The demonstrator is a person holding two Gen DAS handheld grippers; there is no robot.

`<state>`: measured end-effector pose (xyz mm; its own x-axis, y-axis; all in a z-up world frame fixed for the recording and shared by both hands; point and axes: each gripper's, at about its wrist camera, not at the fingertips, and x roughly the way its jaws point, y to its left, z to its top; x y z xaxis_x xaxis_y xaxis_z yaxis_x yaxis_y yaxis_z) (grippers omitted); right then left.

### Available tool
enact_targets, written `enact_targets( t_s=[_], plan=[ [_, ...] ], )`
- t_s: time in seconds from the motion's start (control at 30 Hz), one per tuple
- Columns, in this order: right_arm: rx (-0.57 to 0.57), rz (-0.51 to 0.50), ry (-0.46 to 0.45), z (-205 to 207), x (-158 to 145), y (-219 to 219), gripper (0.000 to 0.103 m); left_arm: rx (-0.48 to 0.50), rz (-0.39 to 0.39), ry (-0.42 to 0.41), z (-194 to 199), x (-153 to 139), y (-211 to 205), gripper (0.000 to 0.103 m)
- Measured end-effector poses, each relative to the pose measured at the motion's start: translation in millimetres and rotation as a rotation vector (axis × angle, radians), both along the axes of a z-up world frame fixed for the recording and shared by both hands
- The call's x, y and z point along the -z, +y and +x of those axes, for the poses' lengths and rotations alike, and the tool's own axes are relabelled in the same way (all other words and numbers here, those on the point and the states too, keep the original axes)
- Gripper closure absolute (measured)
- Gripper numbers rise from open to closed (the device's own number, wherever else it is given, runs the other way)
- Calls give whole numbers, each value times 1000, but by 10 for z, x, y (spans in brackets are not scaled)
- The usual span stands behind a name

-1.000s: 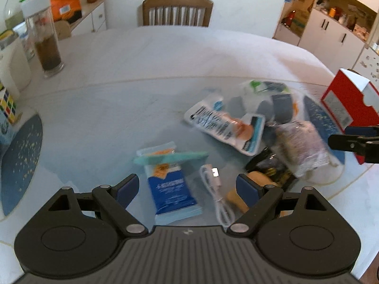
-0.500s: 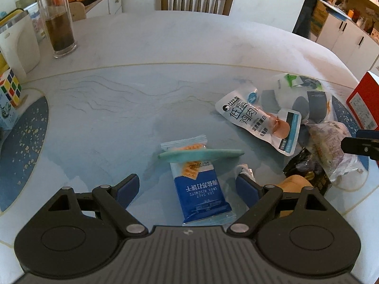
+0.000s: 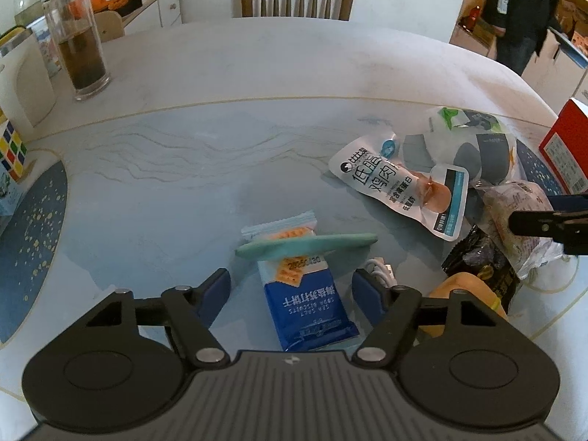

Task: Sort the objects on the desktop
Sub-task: 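Grasp the blue biscuit packet with the left gripper while the right grasps the pink-printed bread bag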

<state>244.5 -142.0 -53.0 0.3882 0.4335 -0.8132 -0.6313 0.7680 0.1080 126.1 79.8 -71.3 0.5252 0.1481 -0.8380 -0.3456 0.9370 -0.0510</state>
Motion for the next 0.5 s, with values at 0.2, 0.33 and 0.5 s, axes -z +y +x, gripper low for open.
enact_targets(
  t_s=[0.2, 0.33, 0.5],
  plan=[
    [1, -41, 20, 11, 117, 35, 45, 20, 28, -2, 26, 7, -62, 44],
    [14, -37, 28, 13, 114, 24, 47, 34, 51, -3, 30, -3, -107, 58],
    [10, -38, 36, 6, 110, 17, 48, 58, 27, -22, 24, -8, -109, 66]
  ],
)
